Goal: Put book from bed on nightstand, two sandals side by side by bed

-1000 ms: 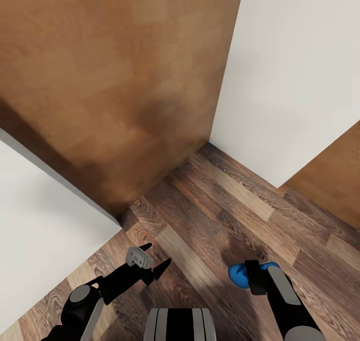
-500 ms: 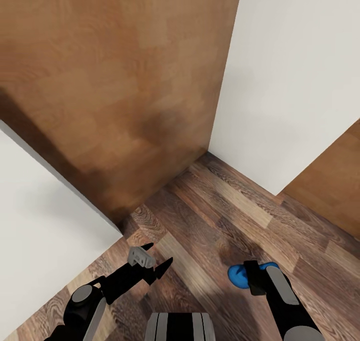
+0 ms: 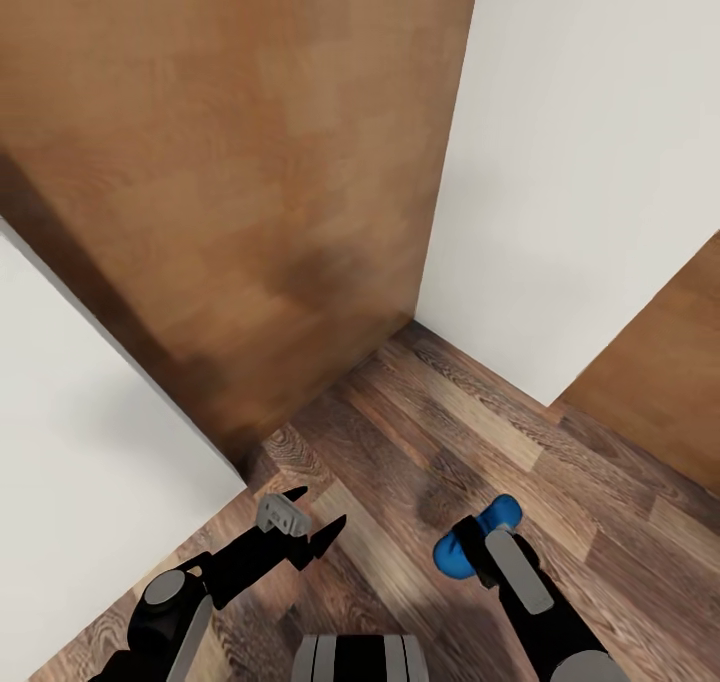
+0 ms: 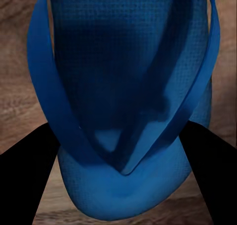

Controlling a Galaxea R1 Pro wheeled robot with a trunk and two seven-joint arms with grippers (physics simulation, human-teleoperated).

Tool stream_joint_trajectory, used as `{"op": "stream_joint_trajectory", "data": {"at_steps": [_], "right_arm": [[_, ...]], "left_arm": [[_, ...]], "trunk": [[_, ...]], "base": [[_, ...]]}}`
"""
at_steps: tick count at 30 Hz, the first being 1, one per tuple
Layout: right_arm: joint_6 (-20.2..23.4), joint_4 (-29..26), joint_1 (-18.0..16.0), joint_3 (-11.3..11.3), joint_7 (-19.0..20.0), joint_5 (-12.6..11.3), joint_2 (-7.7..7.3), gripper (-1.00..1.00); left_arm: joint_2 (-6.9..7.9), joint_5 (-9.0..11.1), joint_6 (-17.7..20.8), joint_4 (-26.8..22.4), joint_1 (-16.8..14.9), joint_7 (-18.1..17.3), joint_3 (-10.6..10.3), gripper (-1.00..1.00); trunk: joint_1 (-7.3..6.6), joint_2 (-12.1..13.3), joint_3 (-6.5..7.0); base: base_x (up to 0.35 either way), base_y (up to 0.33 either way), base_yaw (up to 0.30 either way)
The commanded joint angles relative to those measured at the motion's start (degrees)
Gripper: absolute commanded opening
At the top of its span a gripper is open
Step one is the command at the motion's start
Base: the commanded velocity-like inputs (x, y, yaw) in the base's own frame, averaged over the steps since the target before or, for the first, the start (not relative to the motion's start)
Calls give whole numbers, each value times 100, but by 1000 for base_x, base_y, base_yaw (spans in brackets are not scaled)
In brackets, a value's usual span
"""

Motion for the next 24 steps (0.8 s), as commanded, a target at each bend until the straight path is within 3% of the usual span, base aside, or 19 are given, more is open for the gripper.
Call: {"op": "stream_joint_trajectory", "data": {"at_steps": [1, 4, 7, 8, 9, 11, 12, 15, 18, 24], "right_arm": [[35, -11, -1, 45, -27, 134, -9, -100], [62, -10, 2, 110, -11, 652, -99, -100], [78, -7, 13, 136, 1, 1107, -553, -100], [80, -7, 14, 138, 2, 1157, -618, -100], [84, 0, 21, 142, 4, 1330, -838, -100], [86, 25, 26, 176, 5, 1600, -997, -100], [87, 50, 28, 251, 6, 1948, -1080, -100], [84, 258, 29, 448, 52, 2865, -1144, -100], [12, 681, 30, 518, 294, 3625, -1162, -100], [-27, 976, 28, 540, 394, 4200, -1167, -100]], "left_arm": [[-2, 31, 50, -3, -2, -15, 5, 100], [-2, 31, 50, -2, -2, -15, -2, 100], [-2, 31, 50, 0, -2, -15, -4, 100], [-2, 31, 50, 1, -2, -15, -4, 100], [-4, 31, 50, 4, -2, -15, -4, 100], [-6, 31, 50, 10, -2, -15, -4, 100], [-7, 31, 50, 17, -2, -15, -4, 100], [-7, 31, 50, 28, -2, -15, -4, 100], [-10, 30, 49, 32, -2, -15, -4, 100], [-11, 28, 45, 33, -2, -15, -4, 100]], "trunk": [[-3, 0, 19], [-11, 4, 85], [-19, 8, 152], [-21, 9, 174], [-24, 11, 196], [-29, 13, 240], [-32, 15, 263], [-39, 19, 329], [-47, 23, 395], [-63, 31, 528]], "base": [[0, 0, 0], [0, 0, 0], [0, 0, 0], [0, 0, 0], [0, 0, 0], [0, 0, 0], [0, 0, 0], [0, 0, 0], [0, 0, 0], [0, 0, 0]]}}
